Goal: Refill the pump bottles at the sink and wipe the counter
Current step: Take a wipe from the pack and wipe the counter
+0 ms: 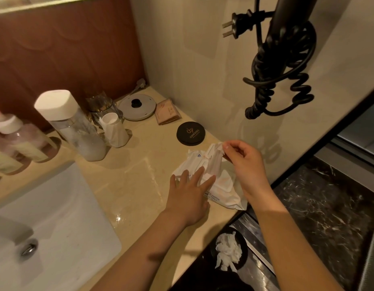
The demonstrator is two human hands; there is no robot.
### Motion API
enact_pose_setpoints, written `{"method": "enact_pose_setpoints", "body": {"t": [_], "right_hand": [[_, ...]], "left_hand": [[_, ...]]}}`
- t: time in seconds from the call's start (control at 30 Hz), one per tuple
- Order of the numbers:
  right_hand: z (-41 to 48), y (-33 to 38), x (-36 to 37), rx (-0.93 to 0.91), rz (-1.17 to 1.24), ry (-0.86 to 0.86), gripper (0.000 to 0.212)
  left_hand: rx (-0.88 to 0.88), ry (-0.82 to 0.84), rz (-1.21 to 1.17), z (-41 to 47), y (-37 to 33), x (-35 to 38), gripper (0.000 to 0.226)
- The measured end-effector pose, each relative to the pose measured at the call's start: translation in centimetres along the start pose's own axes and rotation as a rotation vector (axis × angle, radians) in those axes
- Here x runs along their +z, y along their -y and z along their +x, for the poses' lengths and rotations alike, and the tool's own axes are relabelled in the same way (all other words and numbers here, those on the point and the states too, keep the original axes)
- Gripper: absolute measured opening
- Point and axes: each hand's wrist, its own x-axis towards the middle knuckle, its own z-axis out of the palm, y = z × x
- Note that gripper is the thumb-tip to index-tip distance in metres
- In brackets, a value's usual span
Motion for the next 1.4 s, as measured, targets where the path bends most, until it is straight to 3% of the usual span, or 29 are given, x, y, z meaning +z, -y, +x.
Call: {"method": "enact_pose_setpoints", "body": {"t": [0.6, 0.93, 1.4], "right_hand": [[-0.1, 1.3, 0.9, -0.075, -0.018, -0.049, 0.008], [-0.7, 2.0, 1.5, -0.067, -0.053, 0.004, 0.008], [-1.6, 4.8, 1.5, -0.204, -0.012, -0.008, 0.008]], "left_hand": [[0.136, -0.001, 0.129, -0.4, 1.0, -0.1, 0.069], [0.093, 0.042, 0.205, 0.0, -0.1, 0.0, 0.062], [0.12, 0.042, 0.099, 0.4, 0.4, 0.6, 0.061]]}}
